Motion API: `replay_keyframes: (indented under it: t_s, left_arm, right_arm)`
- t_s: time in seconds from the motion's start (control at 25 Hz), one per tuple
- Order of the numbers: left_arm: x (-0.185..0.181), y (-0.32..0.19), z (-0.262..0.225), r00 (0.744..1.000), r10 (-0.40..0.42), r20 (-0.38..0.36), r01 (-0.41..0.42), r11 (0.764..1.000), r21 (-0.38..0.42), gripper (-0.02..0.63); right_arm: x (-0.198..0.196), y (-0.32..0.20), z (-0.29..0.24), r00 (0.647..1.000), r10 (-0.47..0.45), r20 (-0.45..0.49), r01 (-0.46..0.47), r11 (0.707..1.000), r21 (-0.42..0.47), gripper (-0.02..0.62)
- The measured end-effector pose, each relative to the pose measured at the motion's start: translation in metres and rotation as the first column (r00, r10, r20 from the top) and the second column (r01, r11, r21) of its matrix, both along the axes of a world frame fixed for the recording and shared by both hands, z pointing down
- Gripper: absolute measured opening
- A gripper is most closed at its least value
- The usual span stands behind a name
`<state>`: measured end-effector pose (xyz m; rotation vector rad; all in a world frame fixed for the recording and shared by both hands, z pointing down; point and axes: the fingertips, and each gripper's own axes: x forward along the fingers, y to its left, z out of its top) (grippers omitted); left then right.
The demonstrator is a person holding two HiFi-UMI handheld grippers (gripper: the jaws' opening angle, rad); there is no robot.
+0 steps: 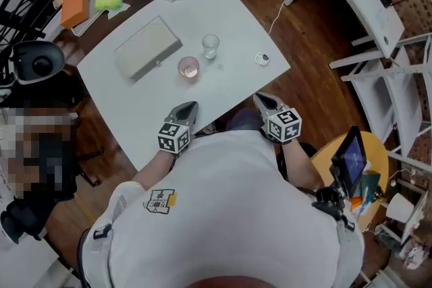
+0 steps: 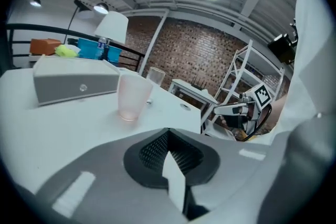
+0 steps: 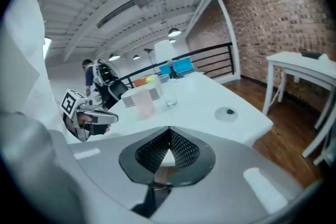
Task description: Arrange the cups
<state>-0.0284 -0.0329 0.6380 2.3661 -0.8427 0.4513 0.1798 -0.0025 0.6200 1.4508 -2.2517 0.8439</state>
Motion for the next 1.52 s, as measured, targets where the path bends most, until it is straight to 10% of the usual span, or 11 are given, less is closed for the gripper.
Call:
replay_keyframes:
  t_s: [0.32, 0.56, 0.8, 1.04, 1.2, 1.52]
  left_arm:
    - [-0.027, -0.037, 0.003, 0.930, -0.357, 0.086, 0.354, 0.934, 0.044, 0.000]
    - [-0.011, -0.038, 0.009, 0.858, -0.480, 0.184, 0.473, 0.877, 0.083, 0.000]
    - [-0.002, -0.019, 0.012, 0.780, -0.578, 0.241, 0.580, 0.812, 0.073, 0.000]
    - [-0.022, -0.003, 0.019, 0.759, -0.586, 0.283, 0.594, 0.802, 0.067, 0.000]
    - [-0.037, -0.010, 0.021, 0.767, -0.566, 0.301, 0.568, 0.818, 0.090, 0.000]
    - [-0.057, -0.014, 0.031, 0.800, -0.530, 0.282, 0.526, 0.845, 0.099, 0.000]
  right_arm:
    - [-0.050, -0.108, -0.024, 0.886, -0.372, -0.277, 0.423, 0.893, 0.155, 0.000]
    - [-0.060, -0.166, -0.017, 0.793, -0.532, -0.298, 0.593, 0.785, 0.178, 0.011]
    - [-0.089, -0.179, 0.003, 0.658, -0.691, -0.300, 0.750, 0.636, 0.180, 0.304]
    - [-0.124, -0.208, 0.017, 0.677, -0.659, -0.327, 0.730, 0.659, 0.183, 0.419]
    - [-0.133, -0.215, 0.017, 0.674, -0.627, -0.390, 0.725, 0.662, 0.189, 0.299]
    - [-0.135, -0.214, 0.019, 0.722, -0.566, -0.399, 0.667, 0.721, 0.185, 0.282]
